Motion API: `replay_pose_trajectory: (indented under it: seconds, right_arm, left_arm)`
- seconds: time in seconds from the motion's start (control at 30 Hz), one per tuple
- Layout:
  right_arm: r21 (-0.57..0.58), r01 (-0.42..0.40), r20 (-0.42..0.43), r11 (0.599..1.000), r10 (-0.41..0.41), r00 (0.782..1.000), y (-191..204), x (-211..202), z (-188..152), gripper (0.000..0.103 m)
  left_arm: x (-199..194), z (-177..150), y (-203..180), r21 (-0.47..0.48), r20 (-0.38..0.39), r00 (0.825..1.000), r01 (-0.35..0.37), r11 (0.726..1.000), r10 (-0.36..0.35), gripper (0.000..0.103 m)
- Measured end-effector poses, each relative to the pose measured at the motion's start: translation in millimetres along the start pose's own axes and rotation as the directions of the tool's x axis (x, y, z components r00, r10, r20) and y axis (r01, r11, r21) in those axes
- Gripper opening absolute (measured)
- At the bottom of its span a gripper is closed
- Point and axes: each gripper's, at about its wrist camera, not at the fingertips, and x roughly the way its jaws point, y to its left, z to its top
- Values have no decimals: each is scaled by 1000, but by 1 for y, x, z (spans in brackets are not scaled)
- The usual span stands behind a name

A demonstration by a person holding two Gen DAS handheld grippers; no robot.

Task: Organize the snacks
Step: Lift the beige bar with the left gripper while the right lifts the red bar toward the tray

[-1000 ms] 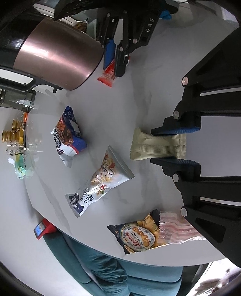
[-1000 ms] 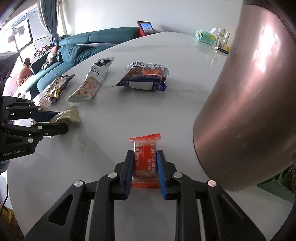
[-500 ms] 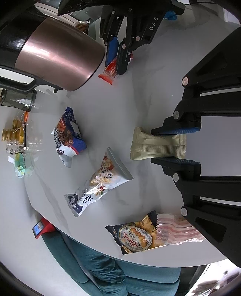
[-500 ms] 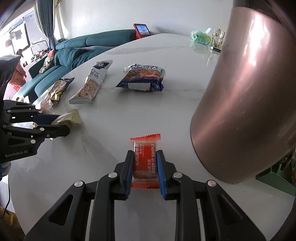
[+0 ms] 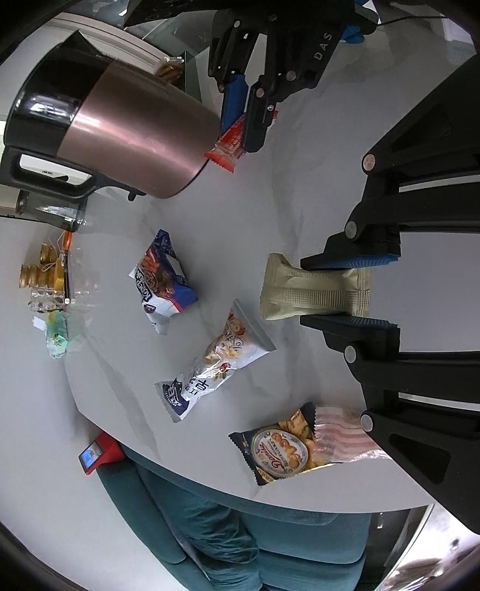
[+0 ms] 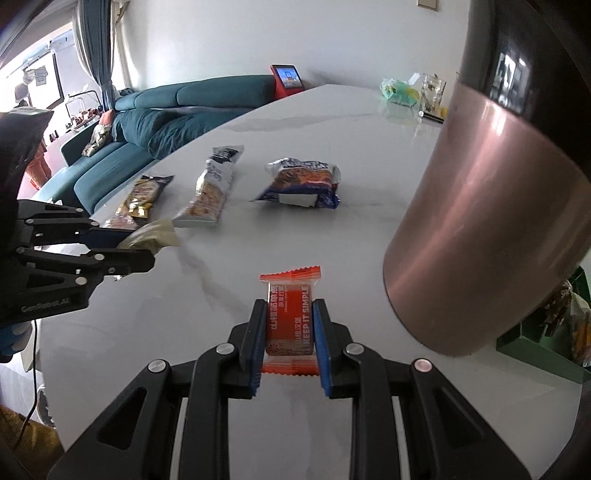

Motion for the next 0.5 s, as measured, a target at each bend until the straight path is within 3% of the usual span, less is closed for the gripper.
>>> replay_pose_trajectory:
  seconds: [0.3, 0.5]
  right_arm:
    - [-23, -5, -34, 1000, 5, 999, 24, -33, -19, 0]
    - [9, 21, -76, 1000, -20, 997, 22, -56, -49, 0]
  left_arm:
    - [-17, -6, -17, 79, -20, 999, 44, 996, -43, 18]
    - [-22, -11, -54, 171, -52, 992, 124, 977, -116, 18]
